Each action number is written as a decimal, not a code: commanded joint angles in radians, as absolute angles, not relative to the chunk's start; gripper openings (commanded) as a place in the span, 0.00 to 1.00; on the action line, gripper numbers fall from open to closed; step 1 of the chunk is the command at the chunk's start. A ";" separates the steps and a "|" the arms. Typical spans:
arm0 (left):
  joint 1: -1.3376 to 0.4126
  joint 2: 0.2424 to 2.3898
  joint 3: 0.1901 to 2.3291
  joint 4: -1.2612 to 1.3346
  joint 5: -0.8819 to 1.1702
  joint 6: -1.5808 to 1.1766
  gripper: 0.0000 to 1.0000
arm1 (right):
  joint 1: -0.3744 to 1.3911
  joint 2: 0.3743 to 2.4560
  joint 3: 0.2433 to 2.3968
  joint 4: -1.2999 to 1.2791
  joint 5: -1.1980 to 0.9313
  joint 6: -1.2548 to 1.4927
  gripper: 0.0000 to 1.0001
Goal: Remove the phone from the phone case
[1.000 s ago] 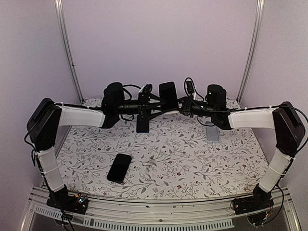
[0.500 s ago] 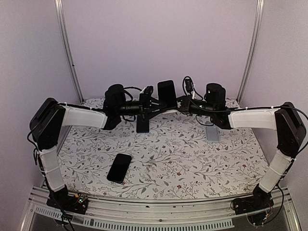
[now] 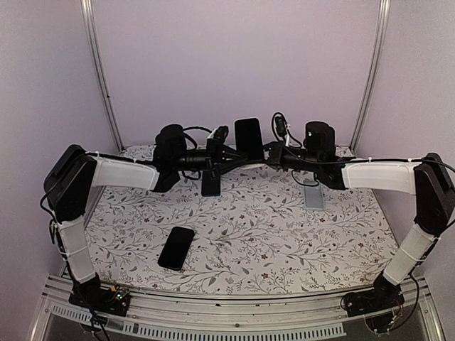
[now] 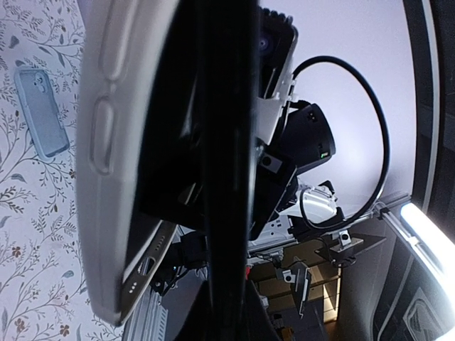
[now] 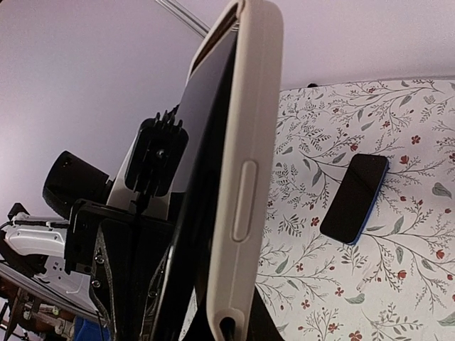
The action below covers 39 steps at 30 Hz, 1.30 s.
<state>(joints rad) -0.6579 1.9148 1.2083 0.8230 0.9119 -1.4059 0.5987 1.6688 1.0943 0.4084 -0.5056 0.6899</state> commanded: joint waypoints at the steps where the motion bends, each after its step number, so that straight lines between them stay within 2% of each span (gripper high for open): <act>1: -0.669 1.883 1.237 0.752 0.925 -1.337 0.00 | 0.576 1.618 1.107 0.365 -0.432 0.641 0.00; 15: -0.671 1.875 1.277 0.617 0.915 -1.235 0.00 | 0.522 1.570 1.134 0.136 -0.268 0.533 0.00; 23: -0.661 1.868 1.283 0.503 0.883 -1.162 0.00 | 0.471 1.562 1.147 0.031 -0.262 0.492 0.00; 32: -0.600 1.821 1.282 0.277 0.827 -0.996 0.00 | 0.313 1.544 1.071 -0.132 -0.325 0.435 0.00; 39: -0.564 1.809 1.276 0.215 0.818 -0.943 0.00 | 0.144 1.494 0.987 -0.234 -0.345 0.369 0.00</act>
